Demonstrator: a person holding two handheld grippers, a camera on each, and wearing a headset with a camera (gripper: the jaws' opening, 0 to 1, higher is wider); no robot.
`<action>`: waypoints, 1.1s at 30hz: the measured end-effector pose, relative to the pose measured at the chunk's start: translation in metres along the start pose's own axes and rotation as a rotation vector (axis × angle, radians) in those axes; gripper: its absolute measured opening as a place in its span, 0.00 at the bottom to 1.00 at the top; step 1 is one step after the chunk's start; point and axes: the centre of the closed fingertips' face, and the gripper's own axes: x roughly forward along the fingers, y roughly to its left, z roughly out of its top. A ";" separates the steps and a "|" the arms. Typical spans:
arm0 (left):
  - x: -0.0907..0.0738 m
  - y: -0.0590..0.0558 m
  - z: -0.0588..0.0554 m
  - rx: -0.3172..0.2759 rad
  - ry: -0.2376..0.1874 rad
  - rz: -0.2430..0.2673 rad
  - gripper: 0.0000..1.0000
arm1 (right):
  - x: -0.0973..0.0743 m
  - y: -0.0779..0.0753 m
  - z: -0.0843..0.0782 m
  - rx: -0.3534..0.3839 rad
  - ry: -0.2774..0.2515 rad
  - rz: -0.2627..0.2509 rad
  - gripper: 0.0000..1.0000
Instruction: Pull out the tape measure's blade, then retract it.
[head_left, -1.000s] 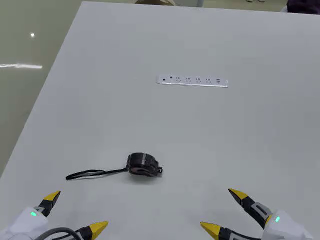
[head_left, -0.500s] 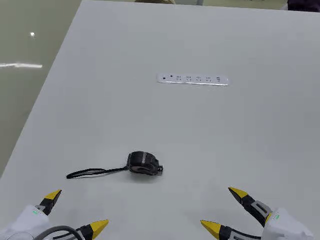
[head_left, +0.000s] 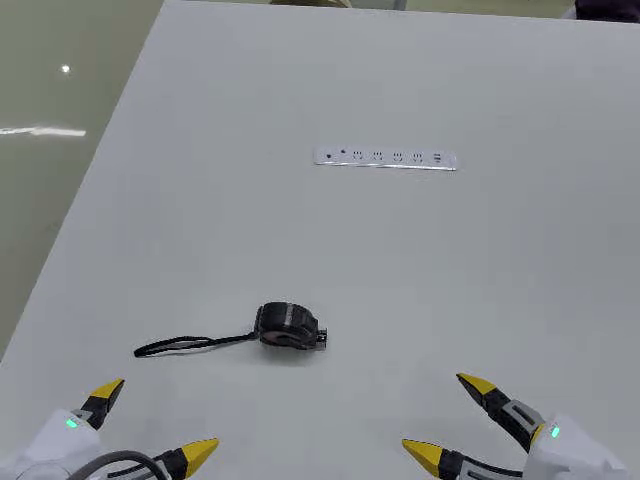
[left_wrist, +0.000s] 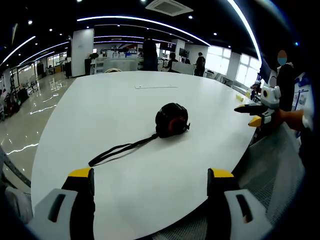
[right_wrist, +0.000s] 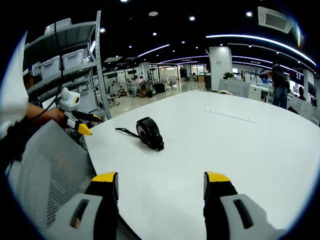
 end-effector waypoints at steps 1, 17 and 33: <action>0.000 0.000 0.000 0.000 0.001 -0.002 0.92 | 0.000 0.000 0.000 0.000 0.000 0.001 0.70; 0.011 -0.010 0.002 0.075 0.038 -0.083 0.91 | 0.017 0.011 -0.001 -0.027 0.006 0.081 0.66; 0.031 -0.018 0.011 0.162 0.070 -0.182 0.87 | 0.038 0.020 0.002 -0.059 0.019 0.171 0.65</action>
